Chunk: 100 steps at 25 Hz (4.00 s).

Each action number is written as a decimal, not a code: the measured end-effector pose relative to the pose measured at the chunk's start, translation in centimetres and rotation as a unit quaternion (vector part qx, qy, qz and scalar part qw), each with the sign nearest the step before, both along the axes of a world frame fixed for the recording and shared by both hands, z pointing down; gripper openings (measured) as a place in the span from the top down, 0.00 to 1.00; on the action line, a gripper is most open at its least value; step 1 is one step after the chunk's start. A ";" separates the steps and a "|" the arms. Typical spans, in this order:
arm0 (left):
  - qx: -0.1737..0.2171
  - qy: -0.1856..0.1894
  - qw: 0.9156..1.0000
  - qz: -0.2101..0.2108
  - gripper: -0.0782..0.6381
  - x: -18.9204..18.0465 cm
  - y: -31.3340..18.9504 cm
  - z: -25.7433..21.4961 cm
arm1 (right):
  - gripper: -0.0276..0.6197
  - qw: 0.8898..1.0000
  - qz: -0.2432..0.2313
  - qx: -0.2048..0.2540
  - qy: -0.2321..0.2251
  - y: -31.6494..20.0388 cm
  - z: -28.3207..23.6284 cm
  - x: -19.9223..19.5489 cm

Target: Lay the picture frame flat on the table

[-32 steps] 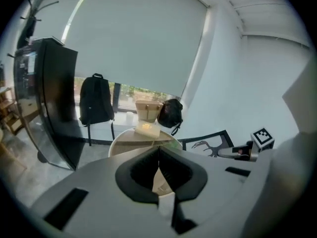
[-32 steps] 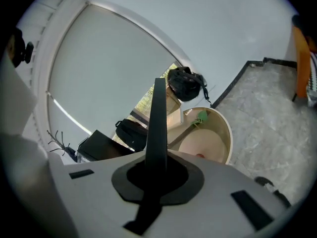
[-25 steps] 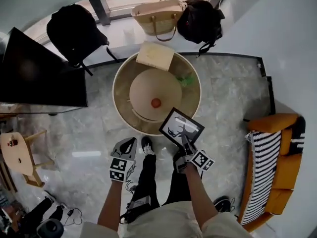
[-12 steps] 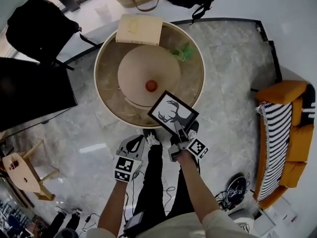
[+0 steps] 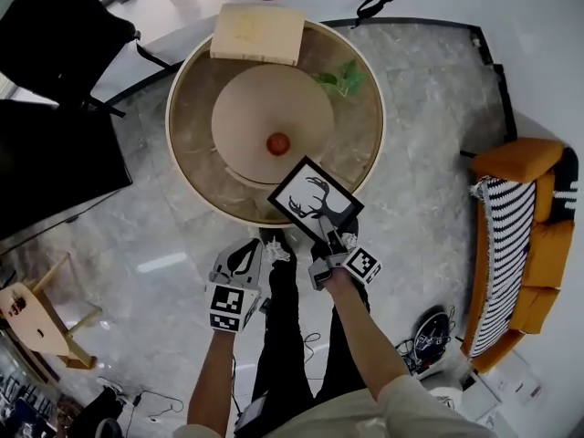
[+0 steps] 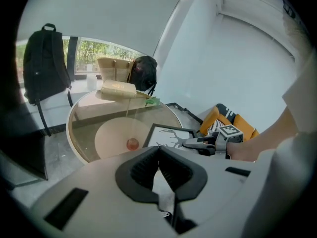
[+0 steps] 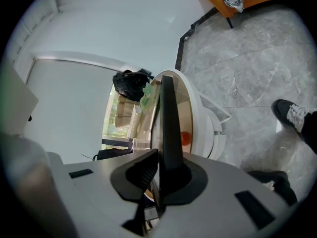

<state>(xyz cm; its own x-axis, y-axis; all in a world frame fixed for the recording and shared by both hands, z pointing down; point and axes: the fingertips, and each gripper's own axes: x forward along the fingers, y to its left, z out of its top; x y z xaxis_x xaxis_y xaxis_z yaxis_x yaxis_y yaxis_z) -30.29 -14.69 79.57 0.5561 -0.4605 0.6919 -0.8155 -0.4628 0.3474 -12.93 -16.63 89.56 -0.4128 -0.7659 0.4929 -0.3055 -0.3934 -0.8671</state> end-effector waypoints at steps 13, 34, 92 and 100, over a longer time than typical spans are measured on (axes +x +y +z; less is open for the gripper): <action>0.021 0.009 0.999 -0.048 0.86 -1.4 0.5 -0.7 | 0.67 0.996 0.000 -0.077 0.044 1.9 4.5 0.7; 0.002 -0.007 1.000 -0.013 0.86 1.4 3.5 0.3 | 0.56 0.999 -0.025 -0.029 0.011 2.8 5.0 -0.5; 0.119 -0.044 0.990 -0.062 0.86 16.9 27.3 -27.3 | 0.52 0.910 -0.296 0.190 0.220 27.3 -29.8 13.2; 0.128 -0.028 0.987 -0.098 0.86 17.3 29.1 -31.1 | 0.52 0.835 -0.369 0.274 0.301 29.4 -37.8 11.6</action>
<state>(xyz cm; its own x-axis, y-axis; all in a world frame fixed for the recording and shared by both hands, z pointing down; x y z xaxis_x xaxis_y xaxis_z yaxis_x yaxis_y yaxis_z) -13.02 14.37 48.43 0.4030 -0.7189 0.5664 -0.9128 -0.3608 0.1915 -1.37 12.73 51.77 -0.6766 -0.5905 0.4398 -0.7346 0.5012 -0.4573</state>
